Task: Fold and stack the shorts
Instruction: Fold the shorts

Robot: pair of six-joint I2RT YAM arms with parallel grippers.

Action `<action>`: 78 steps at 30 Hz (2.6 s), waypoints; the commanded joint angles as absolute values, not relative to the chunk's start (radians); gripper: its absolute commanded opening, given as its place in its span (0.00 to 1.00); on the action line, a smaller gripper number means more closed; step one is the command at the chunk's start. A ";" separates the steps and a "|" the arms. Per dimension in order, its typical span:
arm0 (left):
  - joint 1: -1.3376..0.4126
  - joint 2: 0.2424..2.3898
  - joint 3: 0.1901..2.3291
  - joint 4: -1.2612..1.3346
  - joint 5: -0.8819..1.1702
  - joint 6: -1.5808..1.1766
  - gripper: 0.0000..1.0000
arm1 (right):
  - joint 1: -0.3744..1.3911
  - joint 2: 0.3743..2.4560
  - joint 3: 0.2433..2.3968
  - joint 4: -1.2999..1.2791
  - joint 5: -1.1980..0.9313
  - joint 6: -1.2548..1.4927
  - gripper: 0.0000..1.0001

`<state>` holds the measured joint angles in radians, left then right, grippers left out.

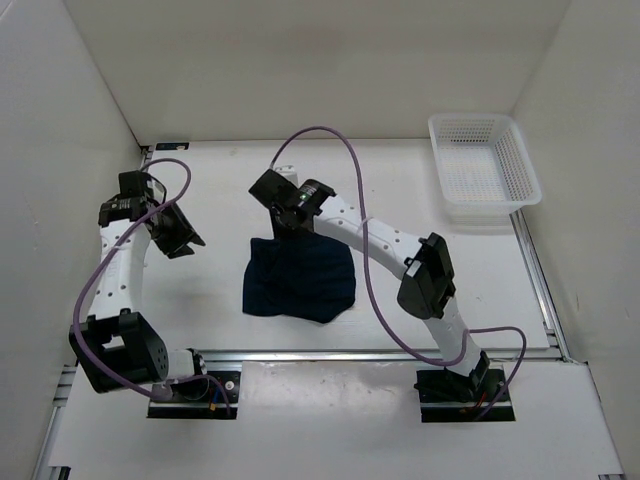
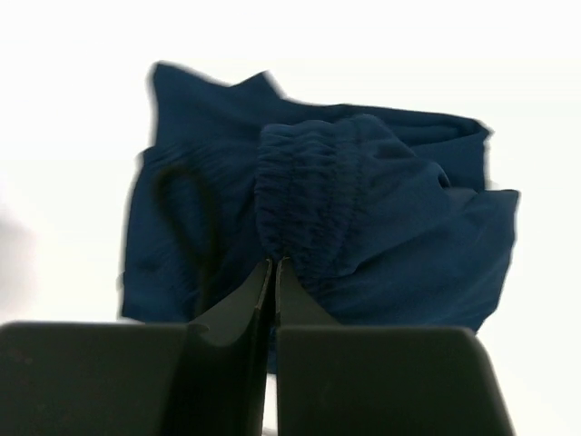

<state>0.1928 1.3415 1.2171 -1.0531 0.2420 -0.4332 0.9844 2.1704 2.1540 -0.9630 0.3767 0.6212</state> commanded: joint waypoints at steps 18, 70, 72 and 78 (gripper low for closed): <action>0.213 1.209 1.272 -1.143 0.201 -0.426 0.50 | 1.039 2.340 2.185 -0.692 0.097 0.541 0.14; -0.218 1.464 1.419 -1.137 0.155 -0.511 0.10 | 0.914 1.436 1.250 -0.661 0.384 0.571 0.73; -0.209 1.442 1.379 -1.137 0.135 -0.502 0.10 | 0.914 1.521 1.276 -0.614 0.318 0.488 0.81; -0.164 1.411 1.305 -1.126 0.135 -0.480 0.10 | 0.802 1.713 1.313 -0.428 -0.055 0.437 0.90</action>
<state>-0.1810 1.4376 1.3197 -1.1191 0.1520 -0.5034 0.8719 1.6726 1.2812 -0.5510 0.1719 0.4923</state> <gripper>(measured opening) 0.126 0.894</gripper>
